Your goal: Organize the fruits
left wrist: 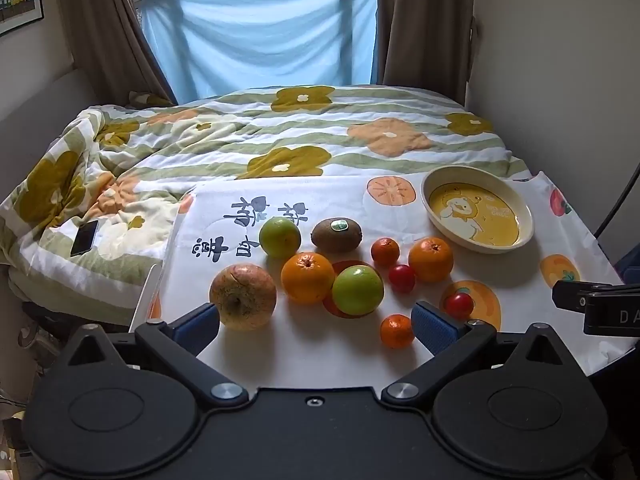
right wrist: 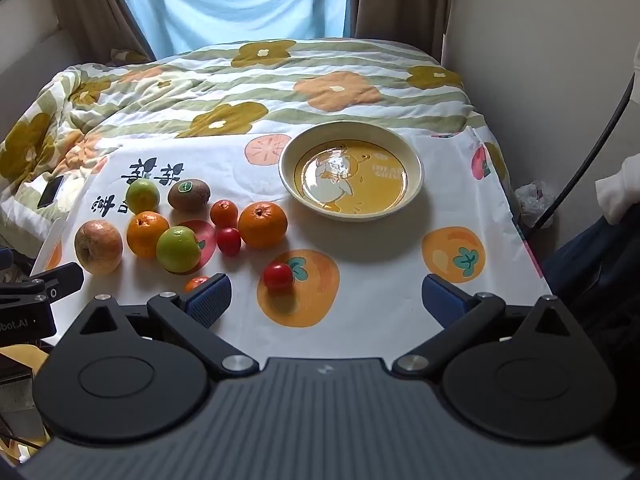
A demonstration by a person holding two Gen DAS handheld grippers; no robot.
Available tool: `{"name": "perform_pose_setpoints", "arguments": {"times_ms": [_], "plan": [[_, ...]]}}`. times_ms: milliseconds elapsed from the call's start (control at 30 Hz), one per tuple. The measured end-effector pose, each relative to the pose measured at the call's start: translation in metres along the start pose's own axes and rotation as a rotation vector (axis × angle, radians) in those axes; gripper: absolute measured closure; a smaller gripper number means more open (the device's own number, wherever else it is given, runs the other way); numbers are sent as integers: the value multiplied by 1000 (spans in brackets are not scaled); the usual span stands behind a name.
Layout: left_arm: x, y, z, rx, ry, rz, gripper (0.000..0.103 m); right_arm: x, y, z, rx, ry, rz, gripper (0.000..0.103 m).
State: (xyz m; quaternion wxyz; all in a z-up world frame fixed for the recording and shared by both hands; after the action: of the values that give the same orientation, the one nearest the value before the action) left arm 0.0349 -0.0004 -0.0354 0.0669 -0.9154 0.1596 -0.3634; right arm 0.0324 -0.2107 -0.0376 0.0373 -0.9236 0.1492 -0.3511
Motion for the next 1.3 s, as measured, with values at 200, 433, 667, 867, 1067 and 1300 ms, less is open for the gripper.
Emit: {"name": "perform_pose_setpoints", "arguments": {"times_ms": [200, 433, 667, 867, 1067, 1300], "plan": [[1, 1, 4, 11, 8, 1, 0, 1, -1, 2, -8, -9, -5, 0], [2, -3, 4, 16, 13, 7, 0, 1, -2, 3, -7, -14, -5, 0], [3, -2, 4, 16, 12, 5, 0, 2, -2, 5, -10, -17, -7, 0], [3, -2, 4, 15, 11, 7, 0, 2, -1, 5, -11, -19, -6, 0], [4, -3, 3, 20, 13, 11, 0, 2, -1, 6, -9, -22, -4, 0], [5, -4, 3, 20, 14, 9, 0, 2, 0, 6, -8, -23, -3, 0]]}}
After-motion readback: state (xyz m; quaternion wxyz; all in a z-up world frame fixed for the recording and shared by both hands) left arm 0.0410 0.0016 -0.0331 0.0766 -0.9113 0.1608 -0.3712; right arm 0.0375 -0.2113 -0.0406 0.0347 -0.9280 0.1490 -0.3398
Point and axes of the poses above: each gripper's, at about its wrist camera, not at the fingertips, and z roughly the way its jaws point, y to its right, x to its top, the point moved 5 cm from there along z, roughly the way its jaws point, and after that the axes turned 15 degrees about z, right-handed, at the moved point
